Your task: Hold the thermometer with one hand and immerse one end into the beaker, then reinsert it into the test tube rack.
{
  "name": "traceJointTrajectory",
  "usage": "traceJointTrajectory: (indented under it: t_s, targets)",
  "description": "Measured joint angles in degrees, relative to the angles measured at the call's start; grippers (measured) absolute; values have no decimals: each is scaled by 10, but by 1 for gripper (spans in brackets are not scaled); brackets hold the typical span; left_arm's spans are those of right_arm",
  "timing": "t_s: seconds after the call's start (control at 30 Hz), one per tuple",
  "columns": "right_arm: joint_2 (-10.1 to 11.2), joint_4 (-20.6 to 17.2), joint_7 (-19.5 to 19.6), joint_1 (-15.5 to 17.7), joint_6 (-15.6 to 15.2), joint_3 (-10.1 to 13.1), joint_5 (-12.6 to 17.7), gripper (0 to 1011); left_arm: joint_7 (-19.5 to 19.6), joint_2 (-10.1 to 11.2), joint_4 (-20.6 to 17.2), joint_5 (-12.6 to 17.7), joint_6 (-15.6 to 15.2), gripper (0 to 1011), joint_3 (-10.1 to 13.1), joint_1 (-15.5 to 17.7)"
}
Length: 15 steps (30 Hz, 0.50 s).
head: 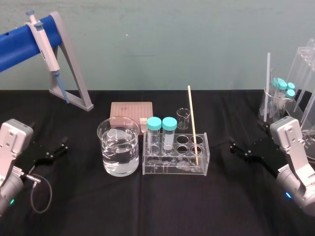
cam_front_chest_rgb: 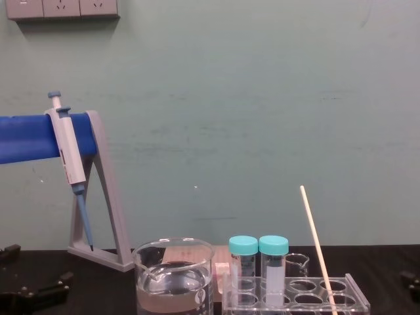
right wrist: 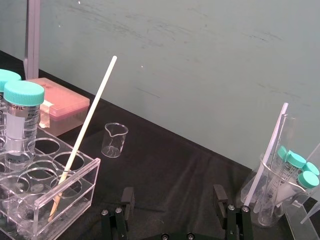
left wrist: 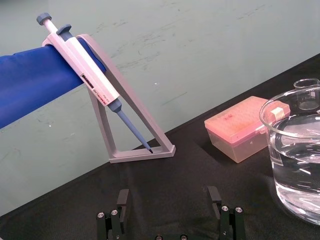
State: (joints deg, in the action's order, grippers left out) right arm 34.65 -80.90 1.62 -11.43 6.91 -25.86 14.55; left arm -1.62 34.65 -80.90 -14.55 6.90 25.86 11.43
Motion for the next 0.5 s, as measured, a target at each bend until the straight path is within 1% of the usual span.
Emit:
traceJointTrajectory:
  t_s: [0.5]
  targets:
    - [0, 0, 0, 0, 0, 0, 0, 1000, 0, 0, 0, 0, 0, 1004, 0, 0]
